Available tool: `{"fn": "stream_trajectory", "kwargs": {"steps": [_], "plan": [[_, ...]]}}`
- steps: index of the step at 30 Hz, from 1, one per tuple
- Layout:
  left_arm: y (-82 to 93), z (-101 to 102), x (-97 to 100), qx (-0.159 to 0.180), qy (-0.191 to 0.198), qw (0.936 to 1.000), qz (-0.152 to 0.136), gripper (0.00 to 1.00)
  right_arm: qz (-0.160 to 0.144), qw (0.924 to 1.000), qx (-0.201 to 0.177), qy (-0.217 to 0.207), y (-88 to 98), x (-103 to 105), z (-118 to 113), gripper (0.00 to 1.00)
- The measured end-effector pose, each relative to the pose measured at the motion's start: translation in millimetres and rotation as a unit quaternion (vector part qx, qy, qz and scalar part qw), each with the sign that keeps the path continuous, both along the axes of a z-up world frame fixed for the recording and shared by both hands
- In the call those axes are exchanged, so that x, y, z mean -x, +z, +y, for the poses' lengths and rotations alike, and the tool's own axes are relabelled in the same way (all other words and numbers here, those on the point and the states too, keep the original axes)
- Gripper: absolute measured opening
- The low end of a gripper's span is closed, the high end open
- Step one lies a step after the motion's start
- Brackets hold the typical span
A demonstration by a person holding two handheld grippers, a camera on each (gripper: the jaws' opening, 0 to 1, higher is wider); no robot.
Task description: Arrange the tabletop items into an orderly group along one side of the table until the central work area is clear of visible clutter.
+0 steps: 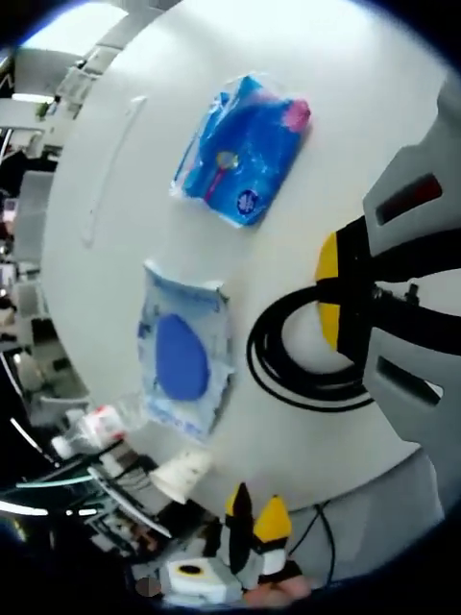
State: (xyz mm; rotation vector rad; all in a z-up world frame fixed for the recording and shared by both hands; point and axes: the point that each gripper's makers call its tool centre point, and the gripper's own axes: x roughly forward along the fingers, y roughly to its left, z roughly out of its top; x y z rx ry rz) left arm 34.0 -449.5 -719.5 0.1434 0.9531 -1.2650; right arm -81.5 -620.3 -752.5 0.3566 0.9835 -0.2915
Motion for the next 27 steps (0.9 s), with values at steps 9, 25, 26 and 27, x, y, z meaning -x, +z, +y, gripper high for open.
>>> {"fn": "stream_trajectory", "kwargs": {"steps": [9, 25, 26, 27], "plan": [[2.1, 5.2, 5.3, 0.003, -0.001, 1.0000, 0.006, 0.42, -0.022, 0.9984, -0.011, -0.050, 11.1, 31.3, -7.7, 0.02], [12.3, 10.3, 6.6, 0.008, 0.003, 1.0000, -0.002, 0.42, -0.047, 0.9909, -0.038, -0.120, 11.6, 42.9, -19.6, 0.02], [12.6, 10.6, 6.9, 0.008, 0.003, 1.0000, -0.002, 0.42, -0.051, 0.9897, -0.044, -0.127, 10.4, 42.5, -20.1, 0.02], [12.7, 10.9, 6.9, 0.007, 0.003, 1.0000, -0.003, 0.42, -0.051, 0.9892, -0.046, -0.129, 8.4, 42.9, -21.0, 0.03]]}}
